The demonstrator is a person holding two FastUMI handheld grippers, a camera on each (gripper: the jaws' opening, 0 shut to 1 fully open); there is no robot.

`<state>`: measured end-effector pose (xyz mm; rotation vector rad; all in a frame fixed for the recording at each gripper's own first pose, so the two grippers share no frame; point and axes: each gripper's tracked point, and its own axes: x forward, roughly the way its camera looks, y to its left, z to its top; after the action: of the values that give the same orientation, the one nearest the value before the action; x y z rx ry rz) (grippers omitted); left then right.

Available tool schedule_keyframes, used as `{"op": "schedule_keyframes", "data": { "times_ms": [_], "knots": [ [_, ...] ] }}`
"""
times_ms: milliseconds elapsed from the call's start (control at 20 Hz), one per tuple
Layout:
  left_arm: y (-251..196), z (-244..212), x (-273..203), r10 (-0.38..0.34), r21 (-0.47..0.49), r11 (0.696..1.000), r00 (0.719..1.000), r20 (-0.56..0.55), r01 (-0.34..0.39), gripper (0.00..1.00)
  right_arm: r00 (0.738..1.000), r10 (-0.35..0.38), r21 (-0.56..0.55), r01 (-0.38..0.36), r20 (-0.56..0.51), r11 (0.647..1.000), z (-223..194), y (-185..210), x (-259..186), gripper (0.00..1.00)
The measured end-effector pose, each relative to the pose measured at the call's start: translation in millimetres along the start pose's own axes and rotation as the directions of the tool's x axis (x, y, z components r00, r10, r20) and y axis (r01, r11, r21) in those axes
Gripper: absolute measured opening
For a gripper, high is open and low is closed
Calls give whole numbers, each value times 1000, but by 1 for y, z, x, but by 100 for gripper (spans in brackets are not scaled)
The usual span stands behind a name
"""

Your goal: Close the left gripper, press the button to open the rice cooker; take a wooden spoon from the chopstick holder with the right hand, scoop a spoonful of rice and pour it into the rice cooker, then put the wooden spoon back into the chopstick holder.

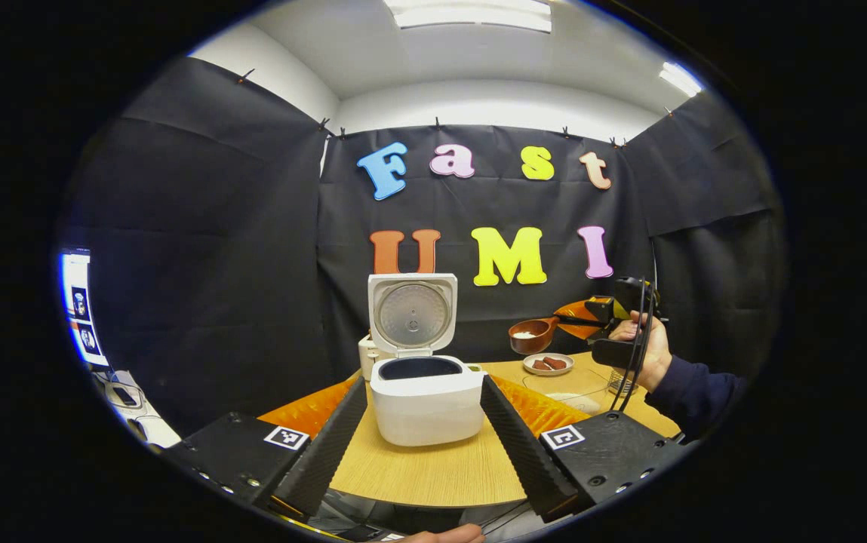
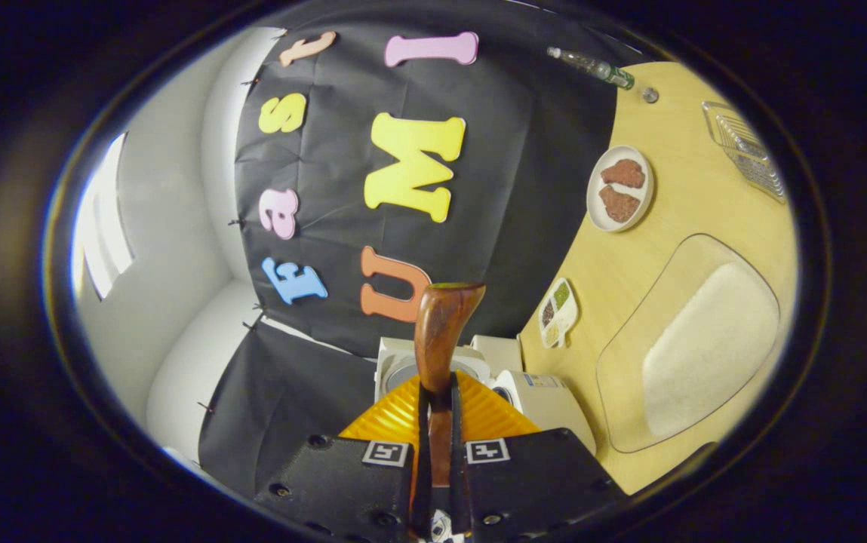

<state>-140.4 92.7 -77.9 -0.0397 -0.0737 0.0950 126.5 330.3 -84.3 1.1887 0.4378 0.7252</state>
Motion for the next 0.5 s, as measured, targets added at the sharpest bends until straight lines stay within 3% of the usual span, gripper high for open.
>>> {"op": "schedule_keyframes", "data": {
  "times_ms": [250,500],
  "knots": [
    [16,12,-4,-26,-18,999,999,38,27,96,998,-38,-176,28,-49,984,-44,39,44,14],
    [29,6,3,-22,-11,1000,999,37,23,95,996,-89,-406,83,5,910,-55,64,94,14]
  ]
}}
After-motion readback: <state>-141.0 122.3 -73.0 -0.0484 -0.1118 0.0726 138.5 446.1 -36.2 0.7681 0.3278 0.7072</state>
